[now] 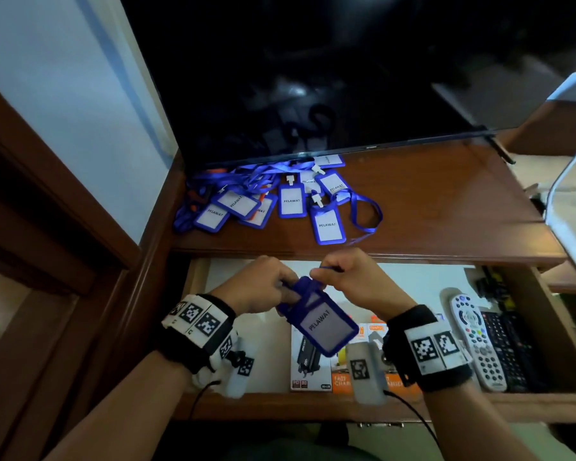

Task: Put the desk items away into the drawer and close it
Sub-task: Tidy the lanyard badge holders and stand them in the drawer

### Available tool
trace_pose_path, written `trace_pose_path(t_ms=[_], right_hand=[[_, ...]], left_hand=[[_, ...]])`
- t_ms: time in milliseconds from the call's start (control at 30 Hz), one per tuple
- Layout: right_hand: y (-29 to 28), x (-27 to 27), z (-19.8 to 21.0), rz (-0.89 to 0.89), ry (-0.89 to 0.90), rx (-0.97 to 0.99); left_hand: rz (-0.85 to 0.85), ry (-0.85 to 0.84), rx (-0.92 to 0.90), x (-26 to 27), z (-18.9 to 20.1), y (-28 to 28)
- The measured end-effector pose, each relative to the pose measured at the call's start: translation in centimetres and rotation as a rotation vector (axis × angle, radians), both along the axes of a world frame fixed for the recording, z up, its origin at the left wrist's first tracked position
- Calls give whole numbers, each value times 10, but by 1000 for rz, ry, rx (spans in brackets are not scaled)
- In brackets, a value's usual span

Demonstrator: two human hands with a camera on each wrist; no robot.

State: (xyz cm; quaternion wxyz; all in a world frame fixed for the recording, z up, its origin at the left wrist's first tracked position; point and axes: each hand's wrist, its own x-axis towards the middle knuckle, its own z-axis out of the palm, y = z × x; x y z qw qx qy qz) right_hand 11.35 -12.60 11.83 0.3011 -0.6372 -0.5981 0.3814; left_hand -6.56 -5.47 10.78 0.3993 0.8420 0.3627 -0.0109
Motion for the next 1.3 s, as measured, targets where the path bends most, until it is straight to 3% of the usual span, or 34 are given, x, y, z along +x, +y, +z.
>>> trace_pose_path(t_ms=[133,233,333,400,533,633,833,1000,1200,1300], right_hand=[[-7,6,-14,-84,194,-39],[-11,9,-16,-85,377,12],[-12,3,-7,-60,554,80],[-8,-4,-6,-120,663,21],[8,-18,-12,-200,673,-164],[14,-22,-17,-172,729,-237],[3,-25,-44,121,763,-223],[6,-29,-56,188,863,-363],[14,-29,-76,340,1054,-552],[21,-21,-83,210,1017,-555]], left_hand=[[82,-188,-146,-6,-1,0],[219,-456,-327,-9,-2,-2],[372,-652,-385,-4,2,-6],[429,-737,-411,3,6,-9],[535,-865,-490,14,8,-14],[692,-887,-478,15,4,-18],[904,-927,-460,12,-10,-35],[1055,-965,-457,6,-22,-50],[1058,-882,-493,-11,-33,-45],[1079,-827,-516,-28,-31,-28]])
